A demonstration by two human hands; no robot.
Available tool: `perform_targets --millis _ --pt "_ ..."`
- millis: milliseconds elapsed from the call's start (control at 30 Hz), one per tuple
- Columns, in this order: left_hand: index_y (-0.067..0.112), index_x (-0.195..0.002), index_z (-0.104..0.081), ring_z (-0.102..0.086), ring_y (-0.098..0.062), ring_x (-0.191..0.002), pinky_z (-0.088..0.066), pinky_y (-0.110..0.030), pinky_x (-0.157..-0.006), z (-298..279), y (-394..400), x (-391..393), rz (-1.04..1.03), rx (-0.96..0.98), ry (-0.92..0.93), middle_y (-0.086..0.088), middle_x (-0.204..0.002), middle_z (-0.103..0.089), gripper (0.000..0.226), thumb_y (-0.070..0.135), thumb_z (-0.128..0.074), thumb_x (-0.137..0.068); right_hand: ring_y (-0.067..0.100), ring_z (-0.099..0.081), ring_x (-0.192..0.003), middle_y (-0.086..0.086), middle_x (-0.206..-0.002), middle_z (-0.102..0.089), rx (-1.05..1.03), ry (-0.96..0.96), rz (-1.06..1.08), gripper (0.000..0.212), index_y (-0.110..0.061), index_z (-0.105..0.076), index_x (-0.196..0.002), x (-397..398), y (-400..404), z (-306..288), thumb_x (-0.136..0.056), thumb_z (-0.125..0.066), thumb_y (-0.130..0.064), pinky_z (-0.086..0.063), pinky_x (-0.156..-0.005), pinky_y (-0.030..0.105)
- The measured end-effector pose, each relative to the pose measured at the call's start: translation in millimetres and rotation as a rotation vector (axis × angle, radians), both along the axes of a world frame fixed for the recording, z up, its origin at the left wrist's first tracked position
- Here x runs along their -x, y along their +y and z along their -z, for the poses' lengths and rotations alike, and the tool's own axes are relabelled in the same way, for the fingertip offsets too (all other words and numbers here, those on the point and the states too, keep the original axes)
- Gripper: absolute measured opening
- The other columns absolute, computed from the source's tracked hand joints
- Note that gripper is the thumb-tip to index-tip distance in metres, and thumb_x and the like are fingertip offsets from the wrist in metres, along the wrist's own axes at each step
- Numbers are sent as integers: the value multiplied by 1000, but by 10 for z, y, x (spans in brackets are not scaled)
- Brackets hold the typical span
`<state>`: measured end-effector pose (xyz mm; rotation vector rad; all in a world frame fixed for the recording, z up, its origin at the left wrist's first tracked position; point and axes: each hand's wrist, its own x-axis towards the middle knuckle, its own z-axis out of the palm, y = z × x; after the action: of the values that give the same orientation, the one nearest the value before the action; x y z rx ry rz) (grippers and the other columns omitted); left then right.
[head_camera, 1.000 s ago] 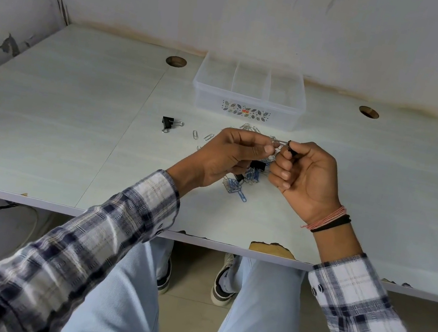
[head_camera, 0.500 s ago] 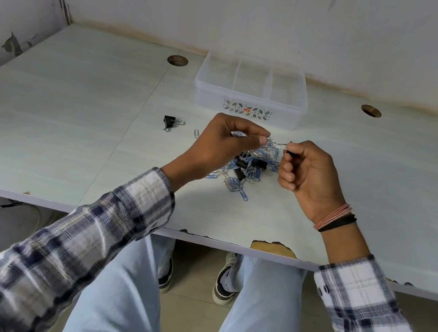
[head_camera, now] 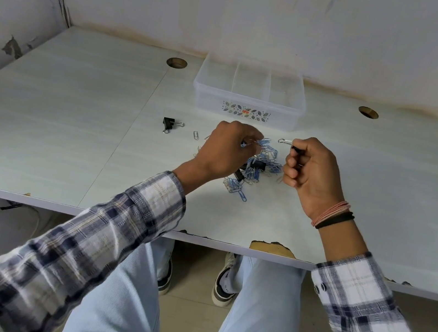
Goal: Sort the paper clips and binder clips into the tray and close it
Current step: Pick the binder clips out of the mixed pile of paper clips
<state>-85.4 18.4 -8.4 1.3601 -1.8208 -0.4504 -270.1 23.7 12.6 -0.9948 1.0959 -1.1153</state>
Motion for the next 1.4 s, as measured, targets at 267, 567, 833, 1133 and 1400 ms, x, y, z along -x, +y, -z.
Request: perform_targets --millis 267,567,833,1133,1400 --pt "7 -122 -71 -69 -26 -108 -55 -34 -96 -14 -239 -18 -149 -197 -77 -12 -118 -74 36 18 -74 -88 17 -39 -51 1 -59 -48 -81 79 186 22 -15 -51 -64 241 -27 78 -83 -58 -22 -30 -48 27" --pt "-2 -93 -77 -49 -19 -65 -39 -20 -54 -56 -133 -279 -34 -559 196 -16 -81 -70 11 5 -69 -88 20 -47 -46 15 -61 -56 46 346 371 18 2 -61 -64 511 -193 155 -74 -66 -12 -48 -49 30" --pt "0 -115 -72 -68 -30 -87 -55 -34 -73 -119 -290 -1013 -298 -462 -120 -17 -106 -71 30 -5 -58 -89 37 -68 -66 21 -80 -71 153 1009 177 18 -3 -68 -76 619 -495 131 -75 -79 -17 -62 -66 45" --pt "2 -107 -74 -62 -38 -97 -54 -40 -80 113 -202 -1102 -352 -202 -457 -20 -105 -67 23 1 -68 -84 43 -48 -116 24 -119 -52 387 1461 183 36 -1 -58 -117 422 -443 191 -85 -68 -13 -49 -77 42" --pt "13 -92 -78 -65 -20 -76 -42 -22 -59 145 -181 -353 -51 -299 -270 -4 -85 -70 26 38 -76 -86 33 -69 -81 18 -84 -75 329 1169 -151 31 0 -77 -80 -162 -330 156 -82 -77 -31 -56 -76 32"
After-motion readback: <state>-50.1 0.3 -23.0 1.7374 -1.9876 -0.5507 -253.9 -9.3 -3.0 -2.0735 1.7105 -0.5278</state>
